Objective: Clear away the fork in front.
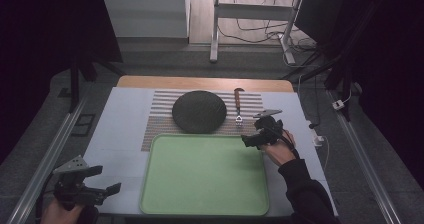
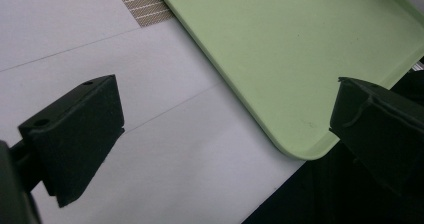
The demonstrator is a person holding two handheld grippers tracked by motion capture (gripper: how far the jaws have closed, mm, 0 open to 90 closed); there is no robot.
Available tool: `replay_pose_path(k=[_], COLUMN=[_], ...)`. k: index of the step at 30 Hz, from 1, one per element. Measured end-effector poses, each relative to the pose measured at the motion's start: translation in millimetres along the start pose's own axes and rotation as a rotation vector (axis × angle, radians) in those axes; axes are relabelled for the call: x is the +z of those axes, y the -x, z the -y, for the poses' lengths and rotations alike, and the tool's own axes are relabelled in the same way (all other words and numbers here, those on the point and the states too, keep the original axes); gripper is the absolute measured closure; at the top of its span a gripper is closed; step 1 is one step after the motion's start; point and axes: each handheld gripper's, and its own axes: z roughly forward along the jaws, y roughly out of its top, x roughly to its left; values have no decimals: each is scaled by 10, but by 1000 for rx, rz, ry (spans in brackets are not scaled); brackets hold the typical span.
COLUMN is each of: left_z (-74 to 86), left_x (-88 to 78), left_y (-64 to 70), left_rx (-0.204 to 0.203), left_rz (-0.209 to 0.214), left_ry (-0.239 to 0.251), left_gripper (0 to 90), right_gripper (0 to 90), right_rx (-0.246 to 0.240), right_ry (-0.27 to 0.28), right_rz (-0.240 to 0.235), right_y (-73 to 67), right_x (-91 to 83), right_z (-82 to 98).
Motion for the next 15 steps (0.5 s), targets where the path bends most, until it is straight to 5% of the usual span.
replay_pose_path(k=[15], left_z=[0], left_x=[2], left_y=[-4], left_rx=[-8], left_rz=[6], left_ry=[0], left_gripper=[8], right_gripper=[0], right_rx=[-192], right_ry=[-81], right_rz=[123], right_y=[-54], right_x=[361], right_z=[-247])
